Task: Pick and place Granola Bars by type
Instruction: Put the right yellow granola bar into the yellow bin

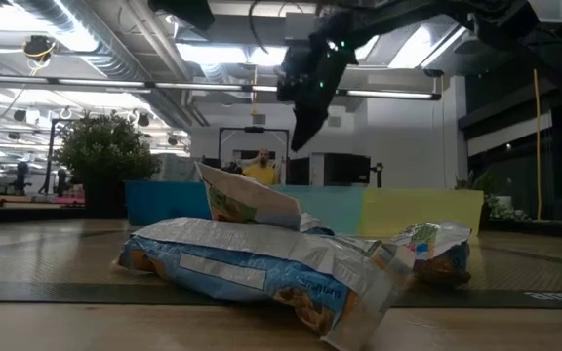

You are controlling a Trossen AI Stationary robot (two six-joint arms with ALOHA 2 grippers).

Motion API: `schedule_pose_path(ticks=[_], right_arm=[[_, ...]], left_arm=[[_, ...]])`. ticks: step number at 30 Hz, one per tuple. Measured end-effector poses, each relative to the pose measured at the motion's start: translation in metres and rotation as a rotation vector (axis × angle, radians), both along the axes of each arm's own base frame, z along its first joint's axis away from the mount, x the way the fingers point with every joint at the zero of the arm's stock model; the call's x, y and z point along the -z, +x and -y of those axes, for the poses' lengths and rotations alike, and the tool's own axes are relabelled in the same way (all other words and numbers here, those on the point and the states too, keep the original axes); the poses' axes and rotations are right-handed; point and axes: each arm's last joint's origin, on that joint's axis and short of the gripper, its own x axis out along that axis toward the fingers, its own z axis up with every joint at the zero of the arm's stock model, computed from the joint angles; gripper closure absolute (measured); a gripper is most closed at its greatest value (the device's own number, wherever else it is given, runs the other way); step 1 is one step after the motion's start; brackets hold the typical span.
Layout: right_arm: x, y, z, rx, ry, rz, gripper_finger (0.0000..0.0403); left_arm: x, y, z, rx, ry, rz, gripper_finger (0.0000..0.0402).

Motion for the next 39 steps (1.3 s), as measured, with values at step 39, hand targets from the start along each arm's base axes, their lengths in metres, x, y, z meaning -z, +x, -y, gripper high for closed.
schedule_pose_path(ticks=[39], right_arm=[[-0.142, -0.064, -0.208, -0.560, 0.150, 0.011, 0.0309]], left_arm=[[0.003, -0.003, 0.000, 0.008, 0.007, -0.046, 0.0263]])
